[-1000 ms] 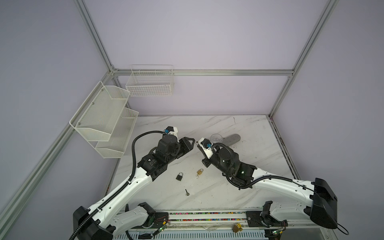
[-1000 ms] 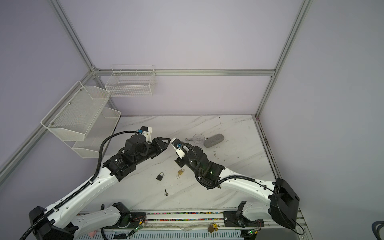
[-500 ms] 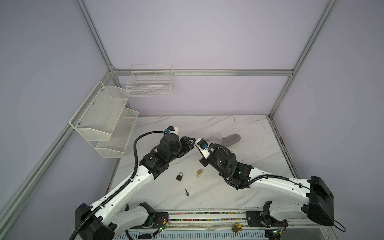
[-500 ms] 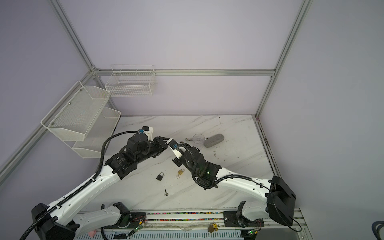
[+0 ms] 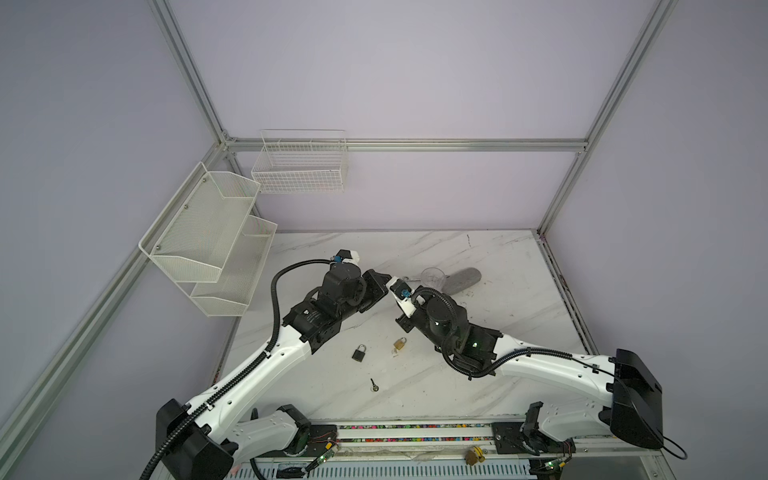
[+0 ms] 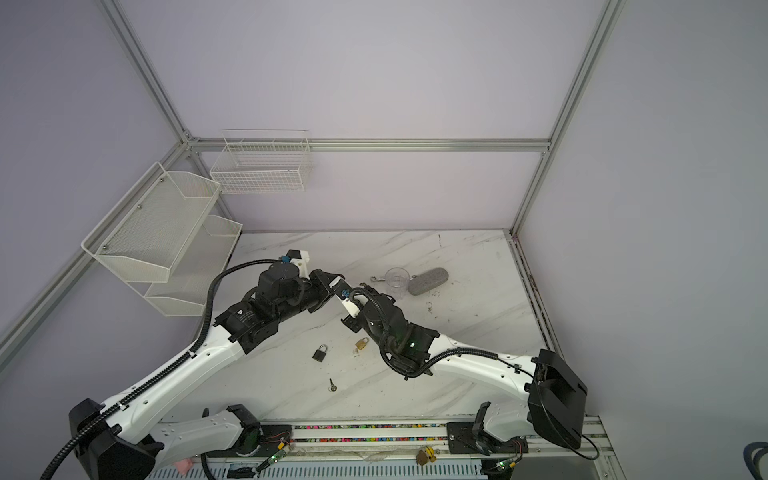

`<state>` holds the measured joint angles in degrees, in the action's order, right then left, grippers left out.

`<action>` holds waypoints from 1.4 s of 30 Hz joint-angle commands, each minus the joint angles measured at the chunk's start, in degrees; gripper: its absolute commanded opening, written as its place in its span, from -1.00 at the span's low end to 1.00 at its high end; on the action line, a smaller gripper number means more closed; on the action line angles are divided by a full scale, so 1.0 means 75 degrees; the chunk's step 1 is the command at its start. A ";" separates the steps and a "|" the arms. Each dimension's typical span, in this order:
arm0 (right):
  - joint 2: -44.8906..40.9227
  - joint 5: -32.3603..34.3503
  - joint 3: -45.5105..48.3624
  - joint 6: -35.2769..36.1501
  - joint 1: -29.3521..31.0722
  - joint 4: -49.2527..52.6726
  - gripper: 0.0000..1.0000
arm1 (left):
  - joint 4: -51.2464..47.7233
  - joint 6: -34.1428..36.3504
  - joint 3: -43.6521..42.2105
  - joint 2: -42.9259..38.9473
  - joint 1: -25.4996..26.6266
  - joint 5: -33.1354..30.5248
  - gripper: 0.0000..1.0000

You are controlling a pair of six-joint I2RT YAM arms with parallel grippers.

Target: Unlock with the key

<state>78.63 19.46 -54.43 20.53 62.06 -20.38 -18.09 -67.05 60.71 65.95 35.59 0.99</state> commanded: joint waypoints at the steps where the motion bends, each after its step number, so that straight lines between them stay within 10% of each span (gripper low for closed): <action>1: 0.0117 0.0229 -0.0198 0.0282 0.0057 -0.0258 -1.00 | 0.0150 -0.0014 0.0753 -0.0040 -0.0077 -0.0014 -0.74; 13: 0.0046 0.0325 -0.0327 0.0339 0.0127 -0.0107 -0.99 | 0.0081 0.0090 0.0782 0.0040 -0.0152 -0.0047 -1.00; 22: -0.0447 -0.0600 -0.0337 -0.0943 0.0110 0.0185 -0.06 | 0.0723 0.1080 0.0647 -0.0071 -0.0367 -0.0011 -1.00; 34: -0.1677 -0.6082 0.0039 -0.5628 -0.2576 0.0837 0.09 | 0.4893 0.2368 -0.1309 -0.0341 -0.0586 0.1930 -1.00; 42: -0.1594 -0.7996 0.0187 -0.7539 -0.3379 0.0059 -0.15 | 0.6170 0.2499 -0.1697 -0.0059 -0.0576 0.2755 -1.00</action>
<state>66.41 -31.88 -54.33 -27.35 37.15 -16.19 20.82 -50.35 50.02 65.19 31.51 17.63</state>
